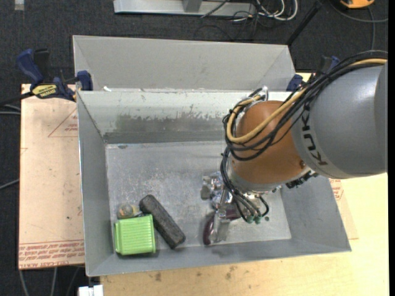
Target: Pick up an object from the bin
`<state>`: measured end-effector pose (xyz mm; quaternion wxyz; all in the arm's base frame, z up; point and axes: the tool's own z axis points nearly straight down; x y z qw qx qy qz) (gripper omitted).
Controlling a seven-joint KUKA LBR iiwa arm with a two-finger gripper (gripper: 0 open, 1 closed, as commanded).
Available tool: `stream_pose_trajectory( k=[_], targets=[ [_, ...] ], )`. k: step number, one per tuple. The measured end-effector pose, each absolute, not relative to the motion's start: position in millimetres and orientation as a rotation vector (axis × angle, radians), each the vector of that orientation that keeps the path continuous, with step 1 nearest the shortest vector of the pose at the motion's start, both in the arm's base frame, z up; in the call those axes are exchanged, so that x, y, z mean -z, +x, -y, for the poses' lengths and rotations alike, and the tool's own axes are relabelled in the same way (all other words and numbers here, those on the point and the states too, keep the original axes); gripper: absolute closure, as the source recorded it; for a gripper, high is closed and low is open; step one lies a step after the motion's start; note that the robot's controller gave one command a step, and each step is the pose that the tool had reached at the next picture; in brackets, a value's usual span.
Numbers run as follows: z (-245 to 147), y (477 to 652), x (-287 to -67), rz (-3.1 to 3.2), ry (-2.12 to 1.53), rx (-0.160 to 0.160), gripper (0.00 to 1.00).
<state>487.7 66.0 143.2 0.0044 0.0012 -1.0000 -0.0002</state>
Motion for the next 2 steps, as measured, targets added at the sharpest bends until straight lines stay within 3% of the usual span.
stream_pose_trajectory(
  k=[1, 2],
  targets=[
    [-65.8, 489.6, -147.4, 3.141, 0.0, 0.002, 0.0],
    [-5.8, 491.2, -81.3, 3.128, 0.269, 0.001, 1.0]
  ],
)
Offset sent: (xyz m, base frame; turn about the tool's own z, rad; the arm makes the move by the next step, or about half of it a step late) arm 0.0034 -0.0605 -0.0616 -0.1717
